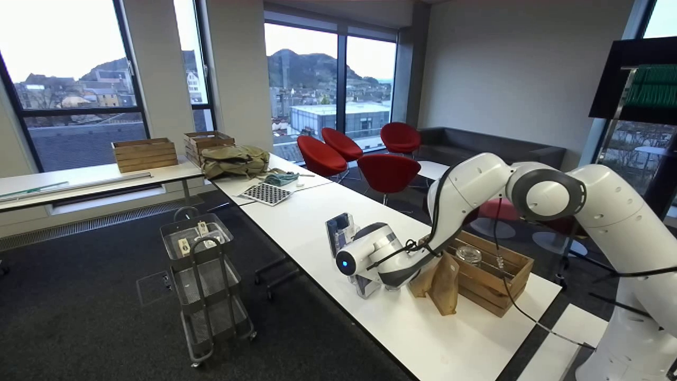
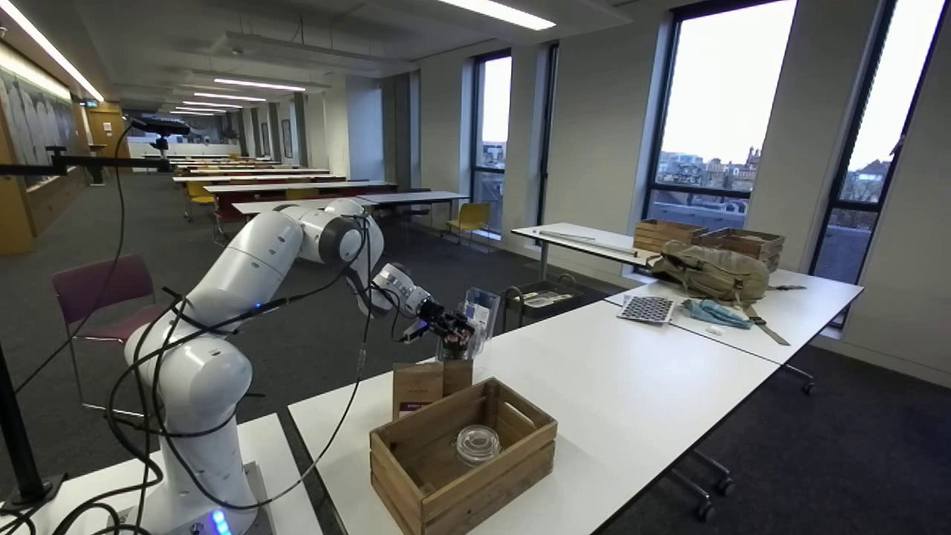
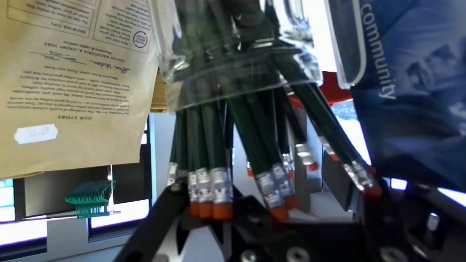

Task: Pick the pencil and put it in the holder

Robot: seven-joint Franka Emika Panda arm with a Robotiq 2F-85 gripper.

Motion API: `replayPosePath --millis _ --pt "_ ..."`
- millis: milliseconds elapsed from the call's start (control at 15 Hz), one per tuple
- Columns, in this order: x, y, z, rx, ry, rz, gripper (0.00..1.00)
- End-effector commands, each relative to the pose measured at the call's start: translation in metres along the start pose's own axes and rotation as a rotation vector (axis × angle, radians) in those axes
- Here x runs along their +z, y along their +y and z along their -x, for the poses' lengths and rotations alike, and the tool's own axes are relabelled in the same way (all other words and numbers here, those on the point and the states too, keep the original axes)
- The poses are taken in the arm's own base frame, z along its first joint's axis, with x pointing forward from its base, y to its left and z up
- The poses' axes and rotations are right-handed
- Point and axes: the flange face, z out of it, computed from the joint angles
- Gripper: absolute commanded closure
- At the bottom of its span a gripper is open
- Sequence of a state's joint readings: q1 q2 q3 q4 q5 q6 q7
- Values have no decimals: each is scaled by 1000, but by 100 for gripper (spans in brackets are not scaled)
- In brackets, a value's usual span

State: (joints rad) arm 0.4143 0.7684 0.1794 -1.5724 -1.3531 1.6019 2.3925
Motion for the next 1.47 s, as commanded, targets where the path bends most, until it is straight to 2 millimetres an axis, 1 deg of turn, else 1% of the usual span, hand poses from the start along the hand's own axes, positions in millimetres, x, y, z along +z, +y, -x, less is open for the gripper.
replayPosePath --millis 0,67,133,200,267,400,533,733,800,867,1000,1133,1267,1333,1400 --pt "-14 12 -9 1 -37 -21 3" --pt "-22 17 -14 2 -42 -25 6" --pt "-32 24 -19 3 -50 -24 2" --pt "-47 35 -27 6 -58 -27 0" --pt "-62 45 -35 10 -68 -33 0" --pt "-92 60 -52 28 -87 -53 0" --pt "-122 75 -74 56 -91 -81 0" --pt "-165 104 -114 79 -84 -110 0" --pt "-180 114 -127 74 -105 -128 0" --pt "-198 124 -139 66 -179 -172 0" --pt "-232 143 -165 61 -314 -206 0" --pt "-260 164 -189 51 -430 -249 0" --pt "-276 173 -208 57 -543 -306 0" --pt "-279 174 -215 63 -600 -336 0" --pt "-276 174 -217 74 -659 -361 0"
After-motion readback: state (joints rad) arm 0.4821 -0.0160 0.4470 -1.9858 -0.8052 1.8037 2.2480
